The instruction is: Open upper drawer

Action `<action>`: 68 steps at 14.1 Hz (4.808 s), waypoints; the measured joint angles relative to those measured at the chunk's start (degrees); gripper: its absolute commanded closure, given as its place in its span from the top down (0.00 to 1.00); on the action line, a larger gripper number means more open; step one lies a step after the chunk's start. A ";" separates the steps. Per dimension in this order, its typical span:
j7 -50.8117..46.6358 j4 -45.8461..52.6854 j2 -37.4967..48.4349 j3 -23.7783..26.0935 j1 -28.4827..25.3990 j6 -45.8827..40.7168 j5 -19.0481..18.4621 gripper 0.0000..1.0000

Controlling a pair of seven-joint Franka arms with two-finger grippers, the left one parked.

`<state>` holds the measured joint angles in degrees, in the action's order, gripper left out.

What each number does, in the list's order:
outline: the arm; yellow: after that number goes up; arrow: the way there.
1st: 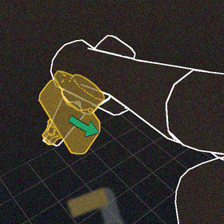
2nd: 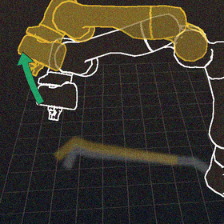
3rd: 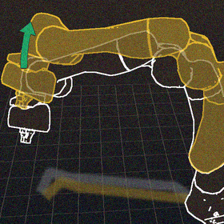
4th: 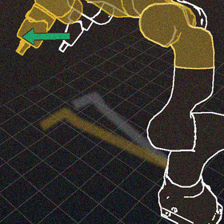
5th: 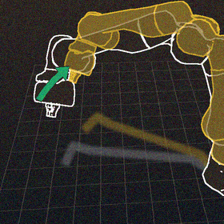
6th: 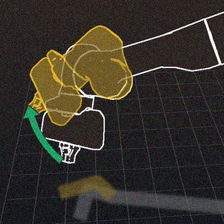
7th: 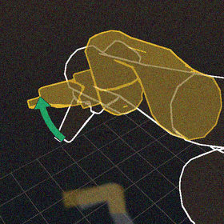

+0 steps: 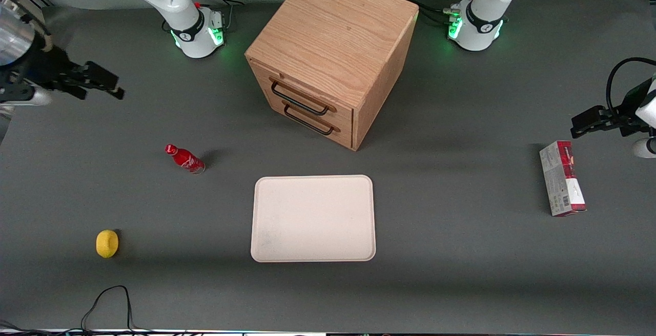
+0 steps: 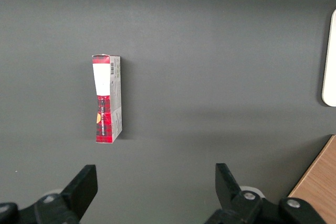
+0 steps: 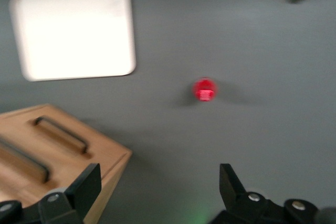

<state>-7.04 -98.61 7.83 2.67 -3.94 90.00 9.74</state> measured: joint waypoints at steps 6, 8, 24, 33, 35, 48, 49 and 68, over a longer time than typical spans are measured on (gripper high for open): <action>8.98 9.02 -7.57 24.32 -0.82 0.03 -6.59 1.00; 9.09 10.30 -11.12 31.71 -0.94 0.06 -12.46 1.00; 25.65 9.63 -29.64 36.42 -0.36 8.68 -8.91 1.00; 33.26 3.41 -29.64 34.29 0.13 17.09 -8.83 1.00; 33.28 3.40 -29.64 34.26 0.14 17.12 -8.72 1.00; 33.82 3.23 -29.55 34.25 0.11 16.90 -7.45 1.00; 34.29 3.10 -29.49 34.26 0.09 16.86 -6.27 1.00; 40.90 4.98 -32.99 27.88 0.56 21.28 -5.33 1.00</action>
<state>33.85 -93.63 -25.15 30.55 -3.37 111.28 4.42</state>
